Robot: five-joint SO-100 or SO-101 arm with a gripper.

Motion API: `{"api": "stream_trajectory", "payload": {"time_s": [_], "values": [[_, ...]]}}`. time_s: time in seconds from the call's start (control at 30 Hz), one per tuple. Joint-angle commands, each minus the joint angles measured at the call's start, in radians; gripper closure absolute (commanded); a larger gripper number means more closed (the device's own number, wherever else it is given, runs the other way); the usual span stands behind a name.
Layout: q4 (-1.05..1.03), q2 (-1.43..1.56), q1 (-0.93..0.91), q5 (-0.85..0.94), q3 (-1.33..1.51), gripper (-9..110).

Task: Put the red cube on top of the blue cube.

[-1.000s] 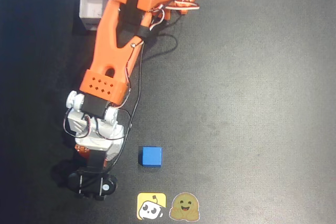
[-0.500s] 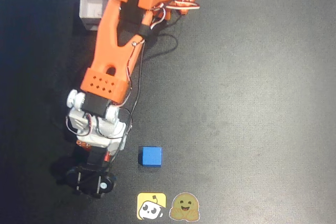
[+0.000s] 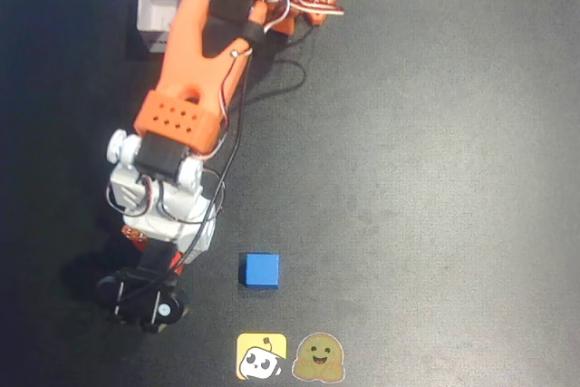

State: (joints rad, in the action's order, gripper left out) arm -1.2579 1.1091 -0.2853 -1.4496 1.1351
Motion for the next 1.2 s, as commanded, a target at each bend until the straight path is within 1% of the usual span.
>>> {"api": "stream_trajectory", "payload": {"time_s": [0.0,0.27,0.67,1.17], "values": [[-0.017,0.103,0.031,-0.023,-0.054,95],[-0.064,0.160,0.123,-0.058,-0.049,95],[-0.069,0.163,0.225,-0.060,-0.044,95],[-0.064,0.132,0.279,-0.055,-0.044,95]]}}
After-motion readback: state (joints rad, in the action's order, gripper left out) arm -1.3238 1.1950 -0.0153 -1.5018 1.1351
